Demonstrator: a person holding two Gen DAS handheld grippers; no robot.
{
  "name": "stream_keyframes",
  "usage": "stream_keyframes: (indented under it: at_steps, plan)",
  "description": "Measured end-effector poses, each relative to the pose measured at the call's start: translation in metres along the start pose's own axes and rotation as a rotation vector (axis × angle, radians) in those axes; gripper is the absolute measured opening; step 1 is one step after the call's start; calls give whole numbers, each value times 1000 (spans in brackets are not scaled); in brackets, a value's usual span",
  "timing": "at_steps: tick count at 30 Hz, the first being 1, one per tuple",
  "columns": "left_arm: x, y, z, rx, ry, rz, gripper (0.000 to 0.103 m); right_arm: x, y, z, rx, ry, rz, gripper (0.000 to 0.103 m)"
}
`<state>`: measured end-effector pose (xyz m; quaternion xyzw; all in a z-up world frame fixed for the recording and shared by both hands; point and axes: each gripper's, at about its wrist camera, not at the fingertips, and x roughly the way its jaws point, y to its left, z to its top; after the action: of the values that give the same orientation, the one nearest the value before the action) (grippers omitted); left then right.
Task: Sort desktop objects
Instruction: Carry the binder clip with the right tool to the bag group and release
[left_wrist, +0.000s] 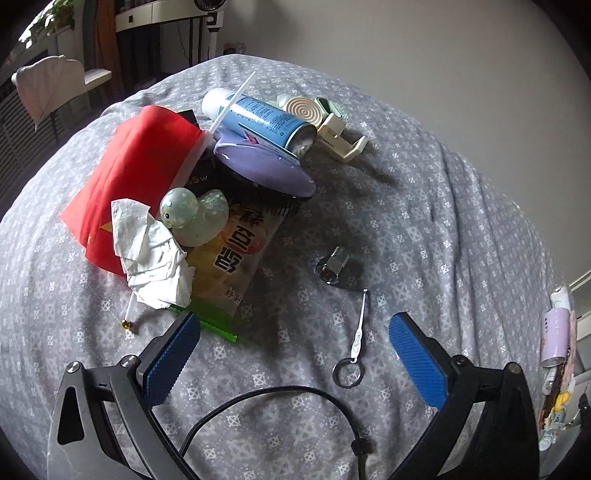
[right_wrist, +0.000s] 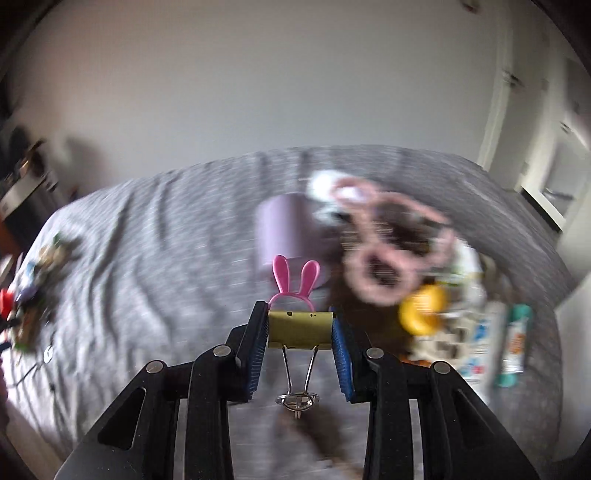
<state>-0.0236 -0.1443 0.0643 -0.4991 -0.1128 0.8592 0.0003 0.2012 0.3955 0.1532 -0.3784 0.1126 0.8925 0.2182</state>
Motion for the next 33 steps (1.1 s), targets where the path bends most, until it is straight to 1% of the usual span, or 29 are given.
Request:
stream_keyframes:
  at_steps: [3,6,8,9,11,13,15,17,18,19,20,23,26,27,28,29,31,33]
  plan:
    - [5,0,1,-9,16,-2,103,8,-62,8,92,-1,-77,30]
    - [8,4,0,-35,22,31,103,20,-107,15,162,0,-145,30]
    - [12,6,0,-46,31,48,103,28,-129,17,191,8,-187,30]
    - [13,8,-1,-53,35,55,103,34,-139,17,208,12,-221,30]
    - [14,12,-2,-71,38,61,103,38,-151,15,251,7,-273,31]
    - [14,15,-1,-91,38,65,103,41,-154,12,263,4,-329,41]
    - [15,18,-1,-108,35,71,103,41,-150,8,253,-17,-390,63]
    - [14,19,0,-118,32,74,103,37,-145,7,251,-48,-415,75]
    - [13,20,0,-122,27,74,103,29,-142,7,252,-82,-421,78]
    - [12,20,0,-124,23,74,103,23,-141,6,256,-106,-420,79]
    - [10,21,1,-128,15,74,103,14,-138,5,264,-137,-406,79]
    - [1,30,2,-165,-22,65,103,-5,-121,6,272,-172,-336,79]
    - [-7,49,4,-257,-43,44,103,-27,-84,3,269,-198,-198,81]
    - [-8,56,4,-295,-49,39,103,-34,-63,0,254,-196,-128,82]
    - [-10,64,4,-340,-57,32,103,-37,-48,-2,237,-190,-87,82]
    - [-12,73,3,-388,-67,25,103,-42,-24,-5,202,-178,-28,82]
    - [-15,90,0,-485,-87,10,103,-50,11,-13,145,-159,51,82]
    - [-16,103,-2,-562,-93,0,103,-57,49,-21,79,-143,122,82]
